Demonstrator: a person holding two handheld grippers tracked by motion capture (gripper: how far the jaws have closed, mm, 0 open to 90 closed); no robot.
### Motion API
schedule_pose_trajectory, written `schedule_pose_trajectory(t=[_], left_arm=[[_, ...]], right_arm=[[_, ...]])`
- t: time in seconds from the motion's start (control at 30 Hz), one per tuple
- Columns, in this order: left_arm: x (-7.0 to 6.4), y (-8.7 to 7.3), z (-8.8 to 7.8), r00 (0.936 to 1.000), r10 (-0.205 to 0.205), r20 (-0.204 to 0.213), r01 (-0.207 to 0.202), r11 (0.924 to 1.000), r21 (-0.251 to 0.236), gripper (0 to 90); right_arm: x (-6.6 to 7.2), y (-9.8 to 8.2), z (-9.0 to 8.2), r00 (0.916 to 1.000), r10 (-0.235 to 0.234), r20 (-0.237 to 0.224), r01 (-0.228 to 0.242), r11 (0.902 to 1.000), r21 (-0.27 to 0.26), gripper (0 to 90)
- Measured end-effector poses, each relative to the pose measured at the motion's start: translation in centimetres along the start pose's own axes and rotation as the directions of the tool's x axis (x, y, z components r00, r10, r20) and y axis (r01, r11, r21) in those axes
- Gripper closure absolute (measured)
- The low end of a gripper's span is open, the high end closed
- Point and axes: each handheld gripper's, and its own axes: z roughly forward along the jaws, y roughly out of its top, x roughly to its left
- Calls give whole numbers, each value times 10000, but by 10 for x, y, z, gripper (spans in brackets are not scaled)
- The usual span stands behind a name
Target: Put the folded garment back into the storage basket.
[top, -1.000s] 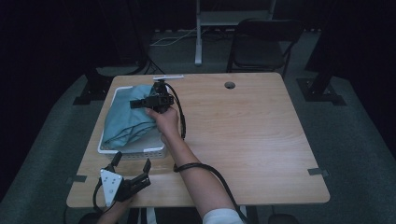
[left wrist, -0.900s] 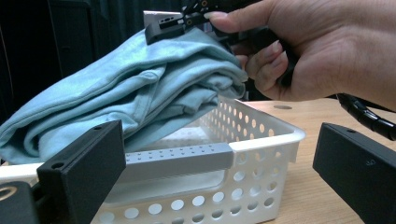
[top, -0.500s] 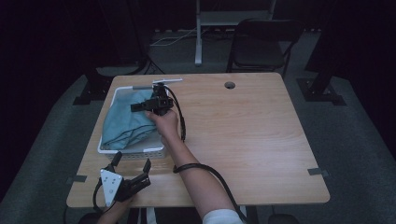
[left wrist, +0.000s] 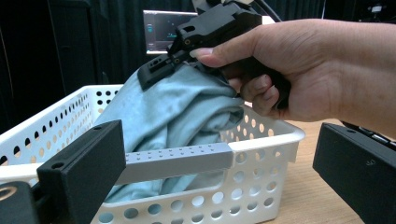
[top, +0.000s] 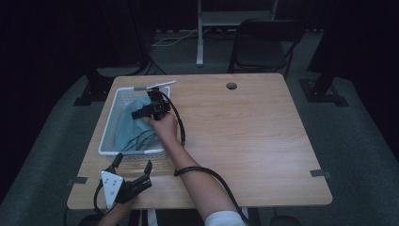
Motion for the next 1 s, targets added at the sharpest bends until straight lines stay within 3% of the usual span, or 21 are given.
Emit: schedule_pose_trajectory(t=[0.1,0.17,0.3,0.33,0.37,0.4,0.43,0.57,0.83,1.0], left_arm=[[0,0,0,10000,2,-1,-2,10000,4,38],[0,0,0,10000,-2,-6,2,10000,12,38],[0,0,0,10000,2,-10,-2,10000,18,38],[0,0,0,10000,2,-10,-2,10000,18,38],[0,0,0,10000,2,-11,-2,10000,15,38],[0,0,0,10000,2,-11,-2,10000,15,38],[0,0,0,10000,1,-11,-1,10000,17,38],[0,0,0,10000,3,-12,-3,10000,14,38],[0,0,0,10000,1,-3,-1,10000,6,38],[0,0,0,10000,4,7,-4,10000,5,38]], right_arm=[[-3,2,2,9995,187,-242,-178,9991,376,585],[-4,2,2,9995,265,-173,-258,9989,402,579],[-2,3,4,9998,202,-83,-196,9975,673,425],[-2,3,4,9998,202,-83,-196,9975,673,425],[-2,4,5,9998,200,31,-202,9964,822,398],[2,4,7,9980,-158,619,89,9939,1102,394],[4,4,7,9962,-306,816,207,9926,1195,393],[11,4,12,9847,-899,1491,656,9848,1606,328],[17,3,16,9652,-1253,2297,849,9804,1780,250],[23,0,18,9290,-2013,3104,1355,9658,2210,233]])
